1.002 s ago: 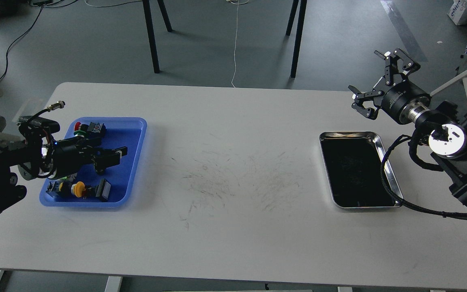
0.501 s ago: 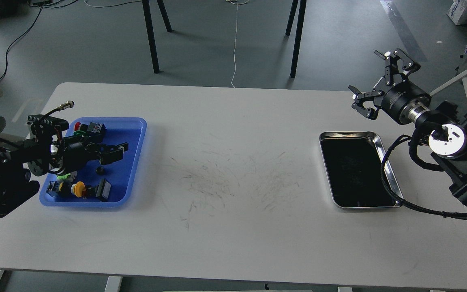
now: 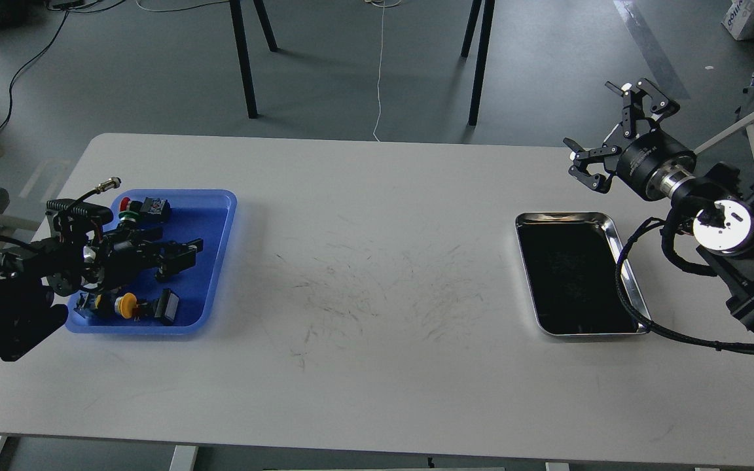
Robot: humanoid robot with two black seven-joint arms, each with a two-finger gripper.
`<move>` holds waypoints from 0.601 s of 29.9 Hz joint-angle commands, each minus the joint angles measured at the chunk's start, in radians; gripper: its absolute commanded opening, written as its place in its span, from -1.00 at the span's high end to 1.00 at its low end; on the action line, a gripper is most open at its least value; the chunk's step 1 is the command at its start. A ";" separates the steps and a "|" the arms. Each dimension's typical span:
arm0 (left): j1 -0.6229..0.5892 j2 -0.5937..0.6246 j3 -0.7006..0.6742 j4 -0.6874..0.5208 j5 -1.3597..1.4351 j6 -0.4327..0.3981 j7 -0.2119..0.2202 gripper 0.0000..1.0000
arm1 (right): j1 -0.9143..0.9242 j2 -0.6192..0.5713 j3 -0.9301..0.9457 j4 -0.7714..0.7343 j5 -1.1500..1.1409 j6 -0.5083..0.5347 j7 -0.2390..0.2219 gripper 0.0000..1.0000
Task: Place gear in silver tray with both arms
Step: 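Grasp the black gear in the blue tray with the left gripper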
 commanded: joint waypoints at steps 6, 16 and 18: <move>0.014 -0.014 -0.001 0.038 -0.003 0.014 0.000 -0.78 | -0.003 0.001 0.000 0.000 0.000 0.000 0.000 -0.99; 0.023 -0.026 -0.001 0.056 -0.003 0.014 0.000 -0.66 | -0.005 0.000 0.000 0.000 0.000 0.000 0.002 -0.99; 0.022 -0.037 -0.001 0.067 -0.003 0.015 0.000 -0.65 | -0.006 0.000 0.000 0.000 0.000 0.000 0.000 -0.99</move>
